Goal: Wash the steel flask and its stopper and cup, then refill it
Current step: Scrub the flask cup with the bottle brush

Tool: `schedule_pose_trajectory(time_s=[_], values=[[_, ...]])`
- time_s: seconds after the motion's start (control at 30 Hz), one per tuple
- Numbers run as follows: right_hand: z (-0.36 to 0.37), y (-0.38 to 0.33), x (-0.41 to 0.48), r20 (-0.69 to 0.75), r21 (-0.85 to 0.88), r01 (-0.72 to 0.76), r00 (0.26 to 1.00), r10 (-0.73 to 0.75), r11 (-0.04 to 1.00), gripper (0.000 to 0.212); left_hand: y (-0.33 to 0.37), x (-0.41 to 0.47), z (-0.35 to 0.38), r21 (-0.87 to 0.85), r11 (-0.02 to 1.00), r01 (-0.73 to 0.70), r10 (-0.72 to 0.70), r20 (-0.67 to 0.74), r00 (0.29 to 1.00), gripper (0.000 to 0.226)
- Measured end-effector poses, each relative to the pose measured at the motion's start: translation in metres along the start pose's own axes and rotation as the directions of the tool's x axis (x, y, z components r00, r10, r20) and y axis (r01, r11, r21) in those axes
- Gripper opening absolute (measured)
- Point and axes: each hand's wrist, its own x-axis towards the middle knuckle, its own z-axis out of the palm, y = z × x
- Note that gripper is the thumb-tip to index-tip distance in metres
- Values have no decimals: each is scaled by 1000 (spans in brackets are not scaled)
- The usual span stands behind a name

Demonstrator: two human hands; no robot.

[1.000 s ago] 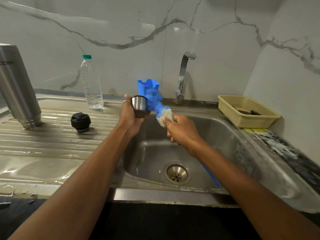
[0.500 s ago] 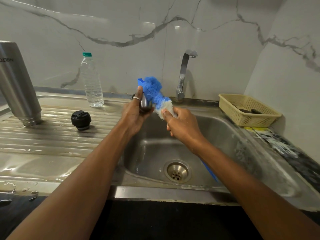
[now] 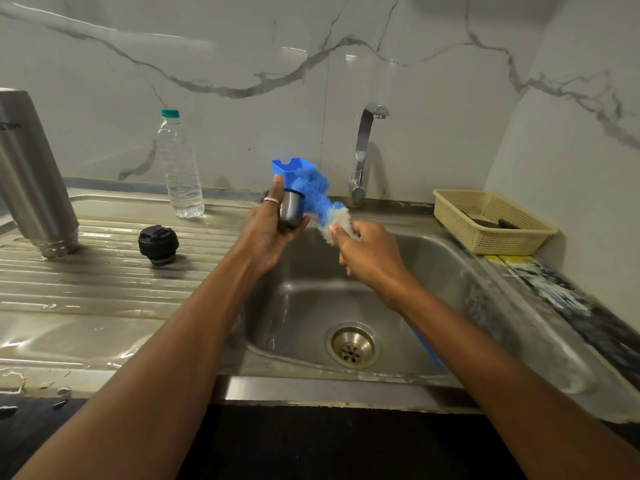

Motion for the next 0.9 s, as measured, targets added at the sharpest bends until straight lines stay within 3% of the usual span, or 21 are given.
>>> schedule_pose_trajectory(time_s=[0.1, 0.27, 0.47, 0.63, 0.77, 0.9], values=[[3, -7, -3, 2, 47, 36, 999, -36, 998, 31, 0, 3, -2, -50, 999, 6, -8, -47, 999, 52], [8, 1, 0, 14, -51, -22, 1000, 23, 998, 37, 0, 3, -4, -45, 999, 30, -33, -72, 997, 44], [8, -7, -3, 2, -8, 80, 997, -80, 997, 33, 2, -7, 5, 5, 1000, -5, 5, 10, 1000, 59], [6, 4, 1, 14, -65, -20, 1000, 21, 998, 36, 4, -6, 1, -24, 999, 43, -44, -43, 998, 52], [3, -1, 0, -6, 18, 39, 999, -39, 999, 31, 1, -4, 2, 8, 998, 66, -65, -84, 994, 53], [9, 4, 0, 24, -50, 20, 1000, -19, 999, 35, 3, -5, -2, -28, 996, 84, -86, -101, 991, 51]])
